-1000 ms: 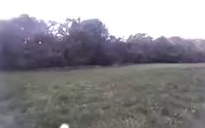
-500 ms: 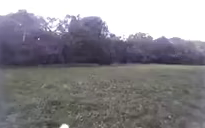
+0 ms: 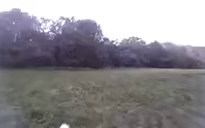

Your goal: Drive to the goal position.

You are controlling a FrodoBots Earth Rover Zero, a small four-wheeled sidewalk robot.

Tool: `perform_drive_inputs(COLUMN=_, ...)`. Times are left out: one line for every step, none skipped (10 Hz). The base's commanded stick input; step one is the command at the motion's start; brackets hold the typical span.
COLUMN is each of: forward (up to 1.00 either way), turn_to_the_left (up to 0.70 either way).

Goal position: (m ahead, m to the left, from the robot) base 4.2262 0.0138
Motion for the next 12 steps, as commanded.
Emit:
perform_drive_inputs(forward=0.7, turn_to_the_left=-0.35)
perform_drive_inputs(forward=0.7, turn_to_the_left=-0.35)
perform_drive_inputs(forward=0.7, turn_to_the_left=-0.35)
perform_drive_inputs(forward=0.7, turn_to_the_left=-0.35)
perform_drive_inputs(forward=0.7, turn_to_the_left=-0.3)
perform_drive_inputs(forward=0.7, turn_to_the_left=-0.19)
perform_drive_inputs(forward=0.7, turn_to_the_left=-0.01)
perform_drive_inputs(forward=0.7, turn_to_the_left=0.0)
perform_drive_inputs(forward=0.7, turn_to_the_left=0.0)
perform_drive_inputs(forward=0.7, turn_to_the_left=0.0)
perform_drive_inputs(forward=0.7, turn_to_the_left=-0.19)
perform_drive_inputs(forward=0.7, turn_to_the_left=-0.25)
